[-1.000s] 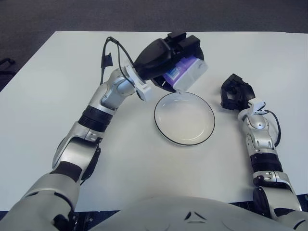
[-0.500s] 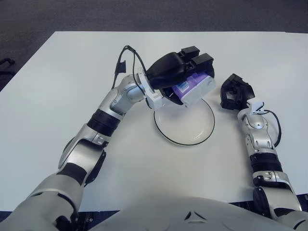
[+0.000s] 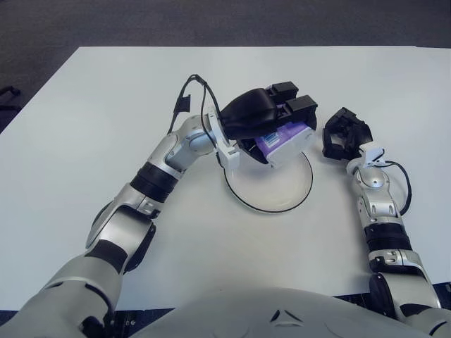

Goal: Put the tissue paper into the plate.

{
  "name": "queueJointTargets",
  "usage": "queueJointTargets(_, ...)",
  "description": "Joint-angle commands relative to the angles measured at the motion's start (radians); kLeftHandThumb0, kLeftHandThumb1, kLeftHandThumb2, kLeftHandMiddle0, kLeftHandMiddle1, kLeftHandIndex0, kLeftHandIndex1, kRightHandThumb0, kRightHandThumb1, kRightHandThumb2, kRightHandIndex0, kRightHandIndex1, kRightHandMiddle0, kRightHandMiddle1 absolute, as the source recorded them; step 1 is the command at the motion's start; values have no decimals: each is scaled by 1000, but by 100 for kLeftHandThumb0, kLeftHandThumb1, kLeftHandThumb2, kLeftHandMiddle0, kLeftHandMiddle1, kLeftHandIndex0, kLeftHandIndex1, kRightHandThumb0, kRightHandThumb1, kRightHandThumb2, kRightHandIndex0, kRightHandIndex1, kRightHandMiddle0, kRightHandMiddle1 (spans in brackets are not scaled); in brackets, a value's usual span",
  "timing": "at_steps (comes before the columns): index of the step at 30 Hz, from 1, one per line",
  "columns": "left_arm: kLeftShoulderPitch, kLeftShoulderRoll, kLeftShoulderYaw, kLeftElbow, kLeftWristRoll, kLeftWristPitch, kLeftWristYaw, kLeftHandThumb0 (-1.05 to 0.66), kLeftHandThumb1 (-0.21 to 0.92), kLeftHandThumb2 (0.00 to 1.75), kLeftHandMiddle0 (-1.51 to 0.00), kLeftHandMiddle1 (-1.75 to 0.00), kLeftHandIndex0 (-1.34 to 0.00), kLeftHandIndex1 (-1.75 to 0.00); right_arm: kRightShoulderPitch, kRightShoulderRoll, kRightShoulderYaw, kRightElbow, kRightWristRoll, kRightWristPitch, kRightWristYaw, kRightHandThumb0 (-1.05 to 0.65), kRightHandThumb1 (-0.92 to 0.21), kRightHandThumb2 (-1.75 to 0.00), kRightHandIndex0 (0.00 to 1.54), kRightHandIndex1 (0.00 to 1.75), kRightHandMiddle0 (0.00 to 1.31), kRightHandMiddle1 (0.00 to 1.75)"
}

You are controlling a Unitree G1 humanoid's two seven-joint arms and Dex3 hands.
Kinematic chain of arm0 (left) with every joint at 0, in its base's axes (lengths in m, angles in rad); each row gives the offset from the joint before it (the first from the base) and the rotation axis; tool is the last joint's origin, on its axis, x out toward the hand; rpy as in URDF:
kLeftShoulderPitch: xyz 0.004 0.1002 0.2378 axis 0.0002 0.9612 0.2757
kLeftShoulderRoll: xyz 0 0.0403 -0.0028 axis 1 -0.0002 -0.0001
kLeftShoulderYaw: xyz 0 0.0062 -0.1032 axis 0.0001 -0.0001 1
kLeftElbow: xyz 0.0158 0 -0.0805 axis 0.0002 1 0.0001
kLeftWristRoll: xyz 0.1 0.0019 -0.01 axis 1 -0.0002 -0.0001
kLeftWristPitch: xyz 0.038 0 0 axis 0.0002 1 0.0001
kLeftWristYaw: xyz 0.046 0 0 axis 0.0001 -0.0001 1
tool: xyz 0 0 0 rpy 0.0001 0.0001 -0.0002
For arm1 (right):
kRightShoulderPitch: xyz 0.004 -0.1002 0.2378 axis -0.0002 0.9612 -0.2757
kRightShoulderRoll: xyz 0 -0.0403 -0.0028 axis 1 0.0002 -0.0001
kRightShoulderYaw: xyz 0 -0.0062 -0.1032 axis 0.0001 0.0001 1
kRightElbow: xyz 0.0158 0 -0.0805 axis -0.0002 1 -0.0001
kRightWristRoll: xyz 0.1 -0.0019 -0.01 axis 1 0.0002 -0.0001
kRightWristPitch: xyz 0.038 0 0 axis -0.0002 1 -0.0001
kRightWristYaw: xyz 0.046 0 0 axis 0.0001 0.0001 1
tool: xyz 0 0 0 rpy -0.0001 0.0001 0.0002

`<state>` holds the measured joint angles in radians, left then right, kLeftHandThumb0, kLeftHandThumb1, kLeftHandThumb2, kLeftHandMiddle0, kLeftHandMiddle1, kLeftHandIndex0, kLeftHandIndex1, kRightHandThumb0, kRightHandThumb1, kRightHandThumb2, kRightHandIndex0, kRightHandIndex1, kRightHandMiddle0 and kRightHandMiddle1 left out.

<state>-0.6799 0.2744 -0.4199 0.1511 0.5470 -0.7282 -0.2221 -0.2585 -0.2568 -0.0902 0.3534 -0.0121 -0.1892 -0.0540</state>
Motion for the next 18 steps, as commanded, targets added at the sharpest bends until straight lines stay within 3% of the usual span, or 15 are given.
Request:
queueJointTargets(1, 10, 6, -9, -24, 21, 16, -16, 0, 13, 152, -78, -167, -53, -175, 112, 72, 21, 127, -19, 24, -25, -47, -36, -126, 111, 175, 58, 175)
queueJointTargets(7, 6, 18, -31, -33, -14, 47, -100, -1, 15, 149, -74, -173, -55, -167, 93, 66, 22, 160, -31, 21, -38, -46, -39, -123, 106, 175, 56, 175)
queueJointTargets(10, -7, 41, -61, -50, -64, 93, -224, -1, 38, 124, -49, -174, -42, -172, 97, 59, 27, 165, -42, -5, -46, -46, -39, -123, 107, 175, 56, 175)
queueJointTargets(11, -9, 46, -66, -55, -72, 101, -250, -28, 56, 101, -46, -174, -30, -167, 101, 58, 29, 161, -44, -13, -47, -46, -39, -123, 107, 175, 56, 175)
queueJointTargets(13, -15, 57, -74, -65, -80, 111, -293, -52, 74, 78, -43, -174, -19, -162, 111, 57, 33, 149, -50, -22, -48, -46, -38, -123, 108, 175, 56, 175)
queueJointTargets(16, -32, 79, -93, -79, -83, 124, -372, -79, 86, 72, -24, -175, -6, -137, 120, 57, 39, 135, -61, -30, -48, -46, -38, -123, 108, 175, 56, 175)
queueJointTargets(18, -41, 86, -101, -85, -90, 132, -412, -89, 89, 77, -14, -165, -3, -118, 118, 57, 40, 135, -67, -28, -49, -46, -38, -124, 109, 175, 56, 175)
